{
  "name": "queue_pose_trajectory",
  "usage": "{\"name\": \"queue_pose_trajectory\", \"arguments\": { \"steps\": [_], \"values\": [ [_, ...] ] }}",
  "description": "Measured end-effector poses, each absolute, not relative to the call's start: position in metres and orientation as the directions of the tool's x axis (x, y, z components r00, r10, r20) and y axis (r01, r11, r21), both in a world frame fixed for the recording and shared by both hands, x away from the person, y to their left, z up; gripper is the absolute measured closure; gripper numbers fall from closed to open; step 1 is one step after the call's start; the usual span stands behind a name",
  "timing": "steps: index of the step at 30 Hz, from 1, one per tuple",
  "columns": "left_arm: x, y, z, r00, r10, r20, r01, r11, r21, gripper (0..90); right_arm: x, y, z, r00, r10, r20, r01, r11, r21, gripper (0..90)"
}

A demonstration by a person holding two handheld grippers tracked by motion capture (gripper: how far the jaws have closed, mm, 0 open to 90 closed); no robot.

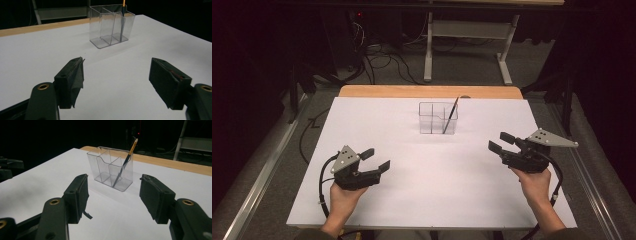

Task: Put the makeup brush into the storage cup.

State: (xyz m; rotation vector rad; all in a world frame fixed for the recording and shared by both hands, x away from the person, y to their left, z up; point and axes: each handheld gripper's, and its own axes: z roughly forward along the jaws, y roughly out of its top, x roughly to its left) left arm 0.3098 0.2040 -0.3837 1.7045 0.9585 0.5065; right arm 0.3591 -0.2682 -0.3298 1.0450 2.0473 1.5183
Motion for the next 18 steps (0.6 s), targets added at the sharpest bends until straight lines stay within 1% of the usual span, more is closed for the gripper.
{"name": "queue_pose_trajectory", "arguments": {
  "steps": [18],
  "values": [
    [0.31,0.204,-0.384,0.587,0.8,-0.124,0.35,-0.113,0.93,28.3,0.348,-0.28,-0.339,-0.632,0.762,0.141,0.342,0.111,0.933,41.4]
  ]
}}
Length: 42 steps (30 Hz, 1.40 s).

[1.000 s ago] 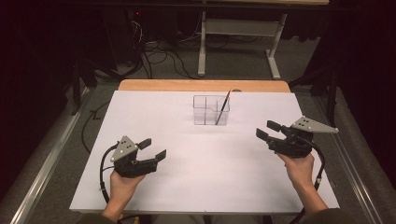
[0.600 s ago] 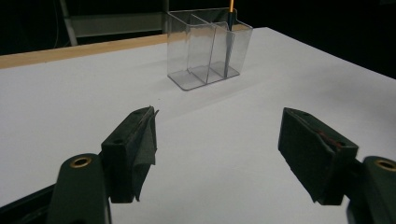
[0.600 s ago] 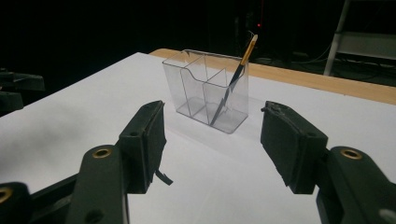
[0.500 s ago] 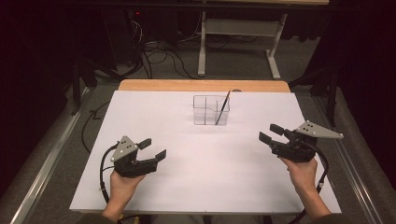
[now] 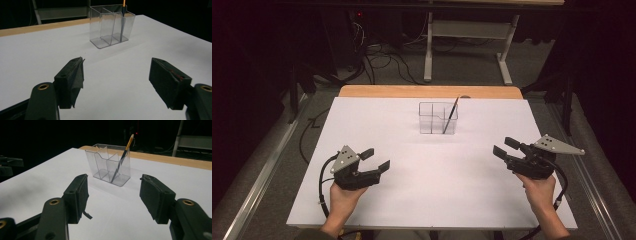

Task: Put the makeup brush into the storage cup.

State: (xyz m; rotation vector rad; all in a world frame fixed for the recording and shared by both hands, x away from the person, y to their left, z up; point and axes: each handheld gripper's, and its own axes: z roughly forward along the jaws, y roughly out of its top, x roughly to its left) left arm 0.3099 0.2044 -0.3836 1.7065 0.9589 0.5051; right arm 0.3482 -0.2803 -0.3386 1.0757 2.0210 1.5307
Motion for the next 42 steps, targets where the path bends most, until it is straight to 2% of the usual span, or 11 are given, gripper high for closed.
{"name": "queue_pose_trajectory", "arguments": {
  "steps": [42],
  "values": [
    [0.309,0.205,-0.383,0.587,0.8,-0.124,0.346,-0.11,0.932,28.3,0.334,-0.289,-0.364,-0.612,0.778,0.14,0.367,0.123,0.922,38.2]
  ]
}}
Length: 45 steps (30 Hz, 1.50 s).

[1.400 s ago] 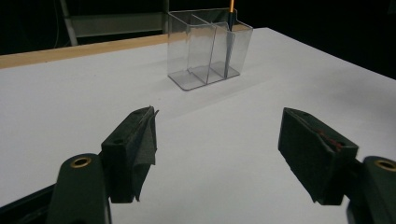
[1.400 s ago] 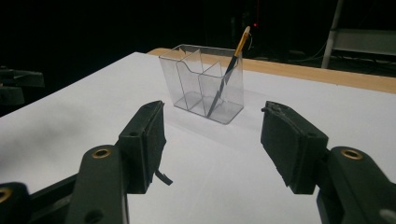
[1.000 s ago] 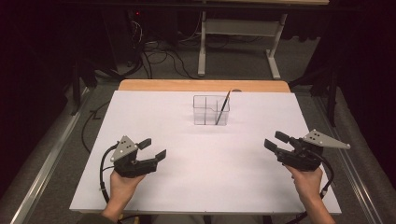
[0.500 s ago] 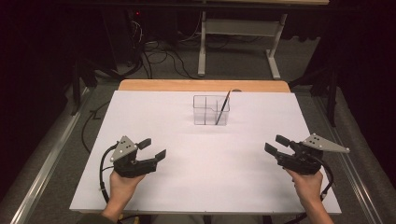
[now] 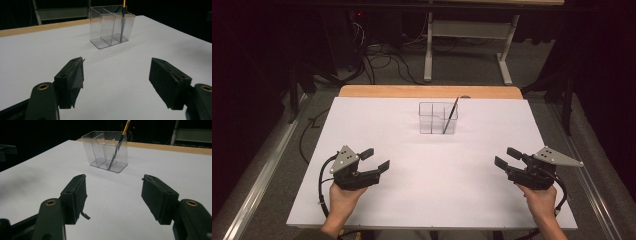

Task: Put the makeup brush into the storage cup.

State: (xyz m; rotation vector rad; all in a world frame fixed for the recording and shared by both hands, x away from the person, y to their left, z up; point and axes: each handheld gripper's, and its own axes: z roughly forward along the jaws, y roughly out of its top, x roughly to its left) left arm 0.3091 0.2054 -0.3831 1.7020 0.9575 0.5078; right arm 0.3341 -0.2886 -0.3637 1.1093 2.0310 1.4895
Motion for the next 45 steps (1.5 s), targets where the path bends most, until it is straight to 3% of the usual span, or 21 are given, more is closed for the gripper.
{"name": "queue_pose_trajectory", "arguments": {
  "steps": [45],
  "values": [
    [0.309,0.204,-0.383,0.587,0.799,-0.13,0.35,-0.106,0.931,28.3,0.337,-0.293,-0.388,-0.564,0.817,0.121,0.412,0.151,0.898,37.6]
  ]
}}
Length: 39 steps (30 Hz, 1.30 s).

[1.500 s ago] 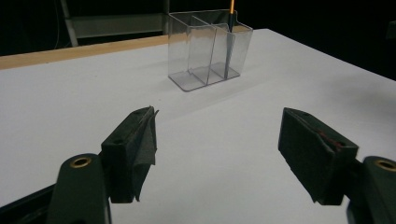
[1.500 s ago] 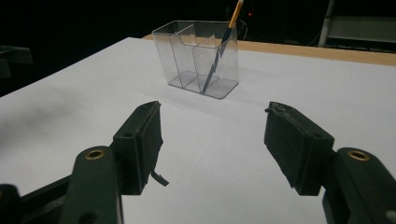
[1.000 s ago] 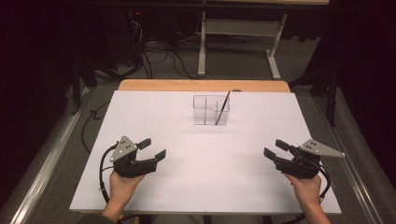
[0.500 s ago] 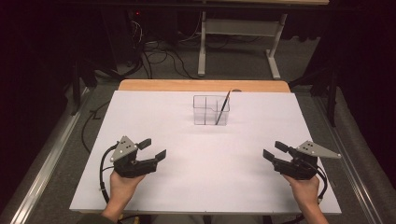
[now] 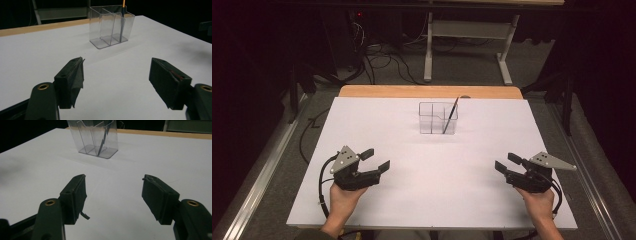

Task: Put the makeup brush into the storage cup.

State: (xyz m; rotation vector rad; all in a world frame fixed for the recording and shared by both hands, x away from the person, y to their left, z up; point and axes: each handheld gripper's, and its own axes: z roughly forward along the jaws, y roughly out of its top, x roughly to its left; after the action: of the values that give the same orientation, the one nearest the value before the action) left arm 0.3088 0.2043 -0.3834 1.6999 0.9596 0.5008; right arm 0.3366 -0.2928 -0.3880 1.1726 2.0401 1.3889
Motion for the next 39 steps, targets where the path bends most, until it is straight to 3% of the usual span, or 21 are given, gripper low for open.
{"name": "queue_pose_trajectory", "arguments": {
  "steps": [39],
  "values": [
    [0.31,0.202,-0.385,0.603,0.786,-0.136,0.362,-0.118,0.925,28.2,0.339,-0.297,-0.4,-0.511,0.854,0.102,0.418,0.143,0.897,32.0]
  ]
}}
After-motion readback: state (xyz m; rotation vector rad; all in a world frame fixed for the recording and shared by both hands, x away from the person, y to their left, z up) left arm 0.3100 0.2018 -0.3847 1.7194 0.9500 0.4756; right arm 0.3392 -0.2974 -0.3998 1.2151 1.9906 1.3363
